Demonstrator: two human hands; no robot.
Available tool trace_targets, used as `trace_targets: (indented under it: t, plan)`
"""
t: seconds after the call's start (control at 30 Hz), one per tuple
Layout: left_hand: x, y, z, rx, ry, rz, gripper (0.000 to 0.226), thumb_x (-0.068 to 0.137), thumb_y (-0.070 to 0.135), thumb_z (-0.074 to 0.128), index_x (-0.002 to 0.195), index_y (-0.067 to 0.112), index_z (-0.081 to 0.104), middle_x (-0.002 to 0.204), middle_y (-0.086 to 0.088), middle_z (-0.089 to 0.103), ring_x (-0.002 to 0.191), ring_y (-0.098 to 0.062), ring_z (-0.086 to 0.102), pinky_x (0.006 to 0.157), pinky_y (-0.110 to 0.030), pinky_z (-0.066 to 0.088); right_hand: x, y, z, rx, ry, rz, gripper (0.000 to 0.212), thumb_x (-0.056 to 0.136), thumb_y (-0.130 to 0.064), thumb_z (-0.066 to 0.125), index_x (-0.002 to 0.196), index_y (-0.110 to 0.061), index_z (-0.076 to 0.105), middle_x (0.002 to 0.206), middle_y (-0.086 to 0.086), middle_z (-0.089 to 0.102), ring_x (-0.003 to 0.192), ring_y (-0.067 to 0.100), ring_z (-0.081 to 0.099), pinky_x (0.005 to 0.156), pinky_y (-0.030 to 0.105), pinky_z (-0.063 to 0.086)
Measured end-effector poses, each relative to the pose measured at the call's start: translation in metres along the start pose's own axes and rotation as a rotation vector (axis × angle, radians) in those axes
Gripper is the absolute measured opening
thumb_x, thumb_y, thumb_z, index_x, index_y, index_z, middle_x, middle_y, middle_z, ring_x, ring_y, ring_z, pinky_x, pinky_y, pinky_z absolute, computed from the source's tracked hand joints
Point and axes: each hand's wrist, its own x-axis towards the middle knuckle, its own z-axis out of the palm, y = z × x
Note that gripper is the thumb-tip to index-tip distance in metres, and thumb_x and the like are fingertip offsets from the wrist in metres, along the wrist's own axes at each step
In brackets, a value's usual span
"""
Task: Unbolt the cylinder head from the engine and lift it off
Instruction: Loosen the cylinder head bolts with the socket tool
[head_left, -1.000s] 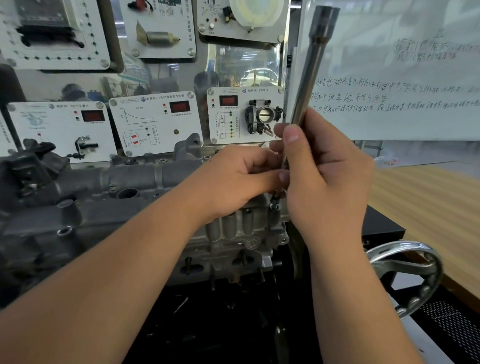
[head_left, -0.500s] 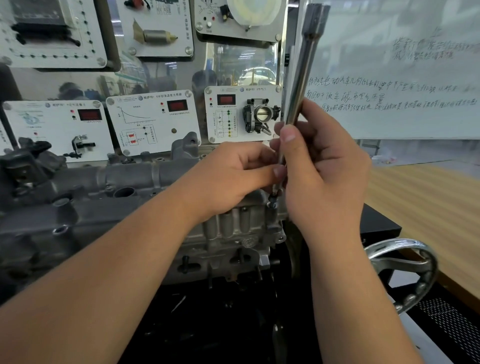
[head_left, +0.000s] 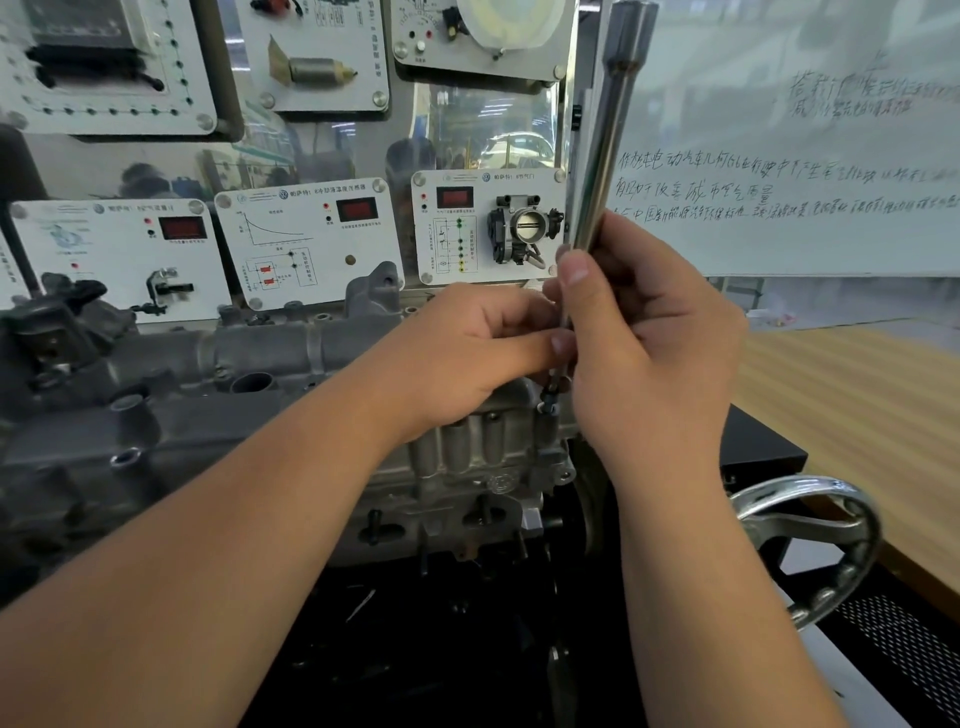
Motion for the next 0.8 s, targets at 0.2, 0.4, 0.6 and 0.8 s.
trace_targets:
  t: [0.2, 0.4, 0.6, 0.8]
  plan:
    - [0.0010, -0.0001, 0.0034, 0.063, 0.051, 0.057, 0.018, 0.091, 0.011, 0.073, 0.108, 0.010, 0.070, 0.096, -0.013, 0.074, 0.091, -0.023, 0.074, 0.082, -0.038, 0.061, -0.0004, -0.0030, 0.0014, -0.003, -0.045, -0.020, 0.035, 0.097, -0.022, 0.062, 0.132, -0.015, 0.064, 0.105, -0.004, 0.074, 0.098, 0.012, 0.071, 0.087, 0.042, 0.059]
    - [-0.0014, 0.0011, 0.0011, 0.014, 0.040, 0.002, 0.017, 0.095, 0.019, 0.069, 0.108, 0.010, 0.073, 0.100, -0.007, 0.078, 0.097, -0.025, 0.074, 0.096, -0.050, 0.056, -0.0025, -0.0046, -0.0002, -0.062, 0.018, -0.060, 0.028, 0.096, -0.022, 0.064, 0.121, -0.011, 0.073, 0.086, 0.000, 0.066, 0.080, 0.001, 0.060, 0.074, 0.015, 0.046]
    - [0.0003, 0.0010, 0.0024, 0.019, 0.036, 0.050, 0.007, 0.092, 0.013, 0.071, 0.099, 0.013, 0.072, 0.092, -0.004, 0.077, 0.085, -0.016, 0.074, 0.083, -0.032, 0.060, -0.0011, -0.0069, 0.0016, -0.007, -0.020, -0.028, 0.041, 0.101, -0.018, 0.056, 0.140, -0.010, 0.059, 0.112, -0.002, 0.075, 0.107, 0.005, 0.069, 0.092, 0.030, 0.057]
    - [0.0017, -0.0019, 0.0030, 0.080, 0.072, 0.063, 0.018, 0.090, 0.019, 0.075, 0.099, 0.005, 0.069, 0.089, -0.008, 0.076, 0.082, -0.026, 0.072, 0.082, -0.042, 0.060, 0.0003, -0.0015, -0.0009, -0.028, -0.016, -0.042, 0.031, 0.095, -0.023, 0.067, 0.125, -0.017, 0.070, 0.094, -0.004, 0.070, 0.083, 0.008, 0.066, 0.077, 0.029, 0.055]
